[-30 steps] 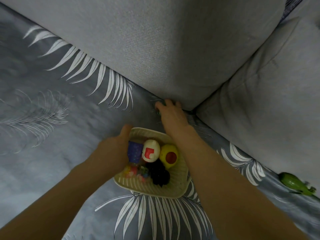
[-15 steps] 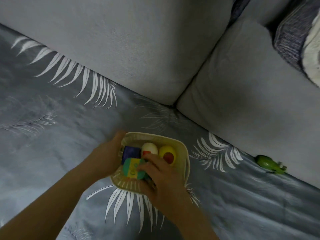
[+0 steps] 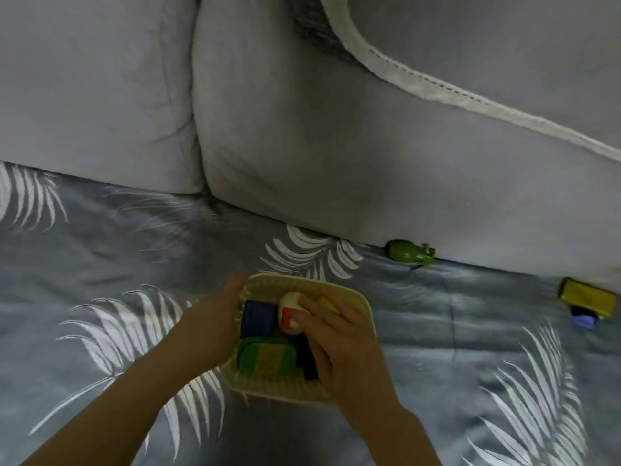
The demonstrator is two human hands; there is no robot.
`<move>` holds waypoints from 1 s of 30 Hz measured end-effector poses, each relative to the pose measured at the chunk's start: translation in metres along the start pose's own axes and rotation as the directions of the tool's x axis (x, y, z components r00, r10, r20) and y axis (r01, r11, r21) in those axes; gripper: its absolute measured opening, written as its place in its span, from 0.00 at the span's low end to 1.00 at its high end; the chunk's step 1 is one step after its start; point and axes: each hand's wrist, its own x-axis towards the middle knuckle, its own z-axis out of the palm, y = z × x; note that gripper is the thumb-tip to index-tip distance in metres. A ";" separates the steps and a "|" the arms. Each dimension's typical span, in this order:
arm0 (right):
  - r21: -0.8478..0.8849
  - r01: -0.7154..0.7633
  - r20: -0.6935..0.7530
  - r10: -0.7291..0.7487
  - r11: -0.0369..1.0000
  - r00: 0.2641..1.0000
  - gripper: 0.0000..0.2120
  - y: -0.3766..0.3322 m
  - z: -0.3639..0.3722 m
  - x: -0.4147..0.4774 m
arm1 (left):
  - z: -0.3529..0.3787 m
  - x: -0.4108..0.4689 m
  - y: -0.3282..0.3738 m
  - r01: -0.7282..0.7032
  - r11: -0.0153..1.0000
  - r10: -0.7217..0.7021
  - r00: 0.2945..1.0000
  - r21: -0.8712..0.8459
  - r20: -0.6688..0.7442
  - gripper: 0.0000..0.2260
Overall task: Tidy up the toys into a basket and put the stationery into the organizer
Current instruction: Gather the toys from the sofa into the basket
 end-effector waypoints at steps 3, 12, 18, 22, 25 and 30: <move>-0.029 -0.070 -0.025 0.069 0.997 0.997 0.20 0.047 -0.021 -0.021 | 0.034 0.020 0.027 -0.051 0.999 0.050 0.997 0.010 0.061 0.27; -0.086 -0.464 -0.068 0.459 0.882 0.886 0.25 0.174 -0.045 -0.040 | 0.111 0.069 0.083 -0.052 0.991 0.038 0.993 0.126 0.110 0.21; -0.238 -0.391 0.114 0.426 0.889 0.898 0.27 0.245 -0.021 -0.012 | 0.144 0.091 0.090 -0.025 0.981 0.003 0.994 0.194 0.110 0.24; -0.398 -0.412 0.176 0.509 0.820 0.843 0.24 0.267 -0.007 0.004 | 0.148 0.094 0.094 -0.018 0.976 0.005 0.998 0.218 0.059 0.21; -0.448 -0.443 0.173 0.561 0.777 0.809 0.23 0.273 -0.004 0.002 | 0.149 0.092 0.094 -0.018 0.966 0.002 0.998 0.257 0.063 0.21; -0.148 -0.548 0.060 0.561 0.823 0.826 0.18 0.247 -0.039 -0.013 | 0.149 0.091 0.093 -0.009 0.970 -0.015 0.995 0.242 0.098 0.21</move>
